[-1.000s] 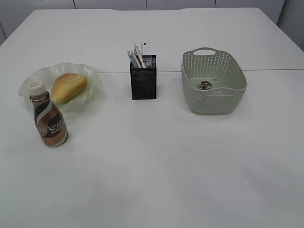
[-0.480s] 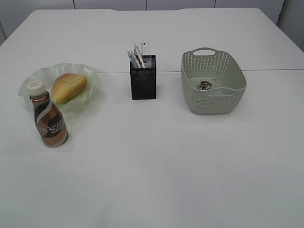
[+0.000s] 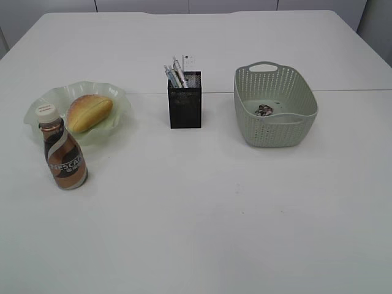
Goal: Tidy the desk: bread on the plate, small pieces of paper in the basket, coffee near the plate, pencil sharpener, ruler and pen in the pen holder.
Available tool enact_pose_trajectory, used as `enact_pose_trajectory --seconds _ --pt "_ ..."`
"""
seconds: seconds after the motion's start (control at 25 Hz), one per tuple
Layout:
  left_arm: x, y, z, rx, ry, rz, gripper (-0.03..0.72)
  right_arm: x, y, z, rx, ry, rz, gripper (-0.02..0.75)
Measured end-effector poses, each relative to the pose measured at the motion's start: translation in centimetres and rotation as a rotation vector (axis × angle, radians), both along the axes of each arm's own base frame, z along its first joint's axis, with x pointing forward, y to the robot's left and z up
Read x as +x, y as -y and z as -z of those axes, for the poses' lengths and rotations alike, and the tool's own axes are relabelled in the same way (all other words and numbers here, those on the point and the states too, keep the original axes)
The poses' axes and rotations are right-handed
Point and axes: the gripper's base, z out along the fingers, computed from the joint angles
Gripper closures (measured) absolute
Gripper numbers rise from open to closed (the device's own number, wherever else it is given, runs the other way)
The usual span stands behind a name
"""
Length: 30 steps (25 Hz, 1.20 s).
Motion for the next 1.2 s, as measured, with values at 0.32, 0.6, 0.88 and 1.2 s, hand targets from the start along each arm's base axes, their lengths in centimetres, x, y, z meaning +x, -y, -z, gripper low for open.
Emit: enact_pose_trajectory --seconds 0.32,0.6,0.88,1.2 --pt "-6.4 -2.4 -1.8 -0.045 0.148 0.101 0.2 -5.9 2.4 2.8 0.001 0.003 0.0 0.368" --pt "-11.3 -5.0 3.4 -0.006 0.132 0.114 0.202 -11.2 4.6 7.0 0.023 0.059 -0.001 0.368" --pt "-15.3 -7.5 9.5 -0.005 0.235 0.071 0.202 -14.7 6.1 11.9 0.03 0.077 -0.002 0.37" --pt "-16.4 -8.3 16.5 0.054 0.203 0.072 0.202 -16.7 6.8 17.0 0.045 0.101 -0.006 0.371"
